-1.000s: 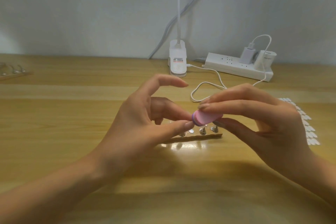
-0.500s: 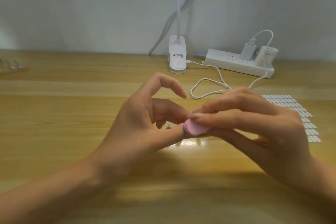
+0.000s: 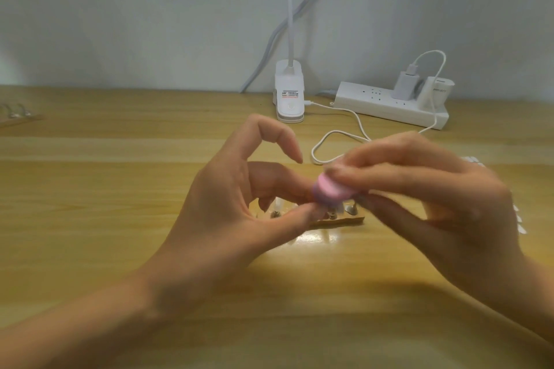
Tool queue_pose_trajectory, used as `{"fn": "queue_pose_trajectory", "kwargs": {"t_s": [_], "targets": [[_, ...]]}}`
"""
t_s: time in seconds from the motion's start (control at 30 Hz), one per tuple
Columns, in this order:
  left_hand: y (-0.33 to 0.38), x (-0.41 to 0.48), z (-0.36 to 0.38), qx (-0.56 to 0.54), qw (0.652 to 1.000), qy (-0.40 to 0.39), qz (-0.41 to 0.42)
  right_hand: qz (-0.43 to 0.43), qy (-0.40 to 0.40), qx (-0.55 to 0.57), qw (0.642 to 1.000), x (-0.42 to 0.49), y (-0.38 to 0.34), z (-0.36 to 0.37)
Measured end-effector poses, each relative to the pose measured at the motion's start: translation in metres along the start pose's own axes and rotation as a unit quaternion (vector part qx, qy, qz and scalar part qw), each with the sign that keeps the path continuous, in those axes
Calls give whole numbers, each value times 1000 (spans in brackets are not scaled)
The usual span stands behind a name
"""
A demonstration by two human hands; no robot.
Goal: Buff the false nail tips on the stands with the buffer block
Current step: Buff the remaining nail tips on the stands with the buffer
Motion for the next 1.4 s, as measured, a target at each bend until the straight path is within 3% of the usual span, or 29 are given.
{"fn": "queue_pose_trajectory", "kwargs": {"t_s": [0.4,0.67,0.8,1.13,1.27,1.4], "targets": [[1,0,-1,17,1000,-1,20,-3,-14,6,1000,2,1,0],[-5,1,1,-60,997,-26,-49,-52,-19,-29,998,2,-5,-1],[-5,2,0,-69,996,-24,-58,-25,-4,-28,999,2,-3,-2],[-7,0,2,-119,989,-18,-91,-48,-30,-23,998,2,-3,-1],[-5,4,-3,-127,988,-3,-88,36,59,20,997,1,19,-15],[-4,5,-7,-112,990,16,-80,53,73,69,993,-1,19,-12]]}}
Point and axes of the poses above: each hand's wrist, its own x-axis towards the middle knuckle, its own z-axis out of the palm, y = z × x, the point moved 5 cm from there along x, towards the middle knuckle, and after that the axes turned 9 degrees about -z, right-handed, at the moved point
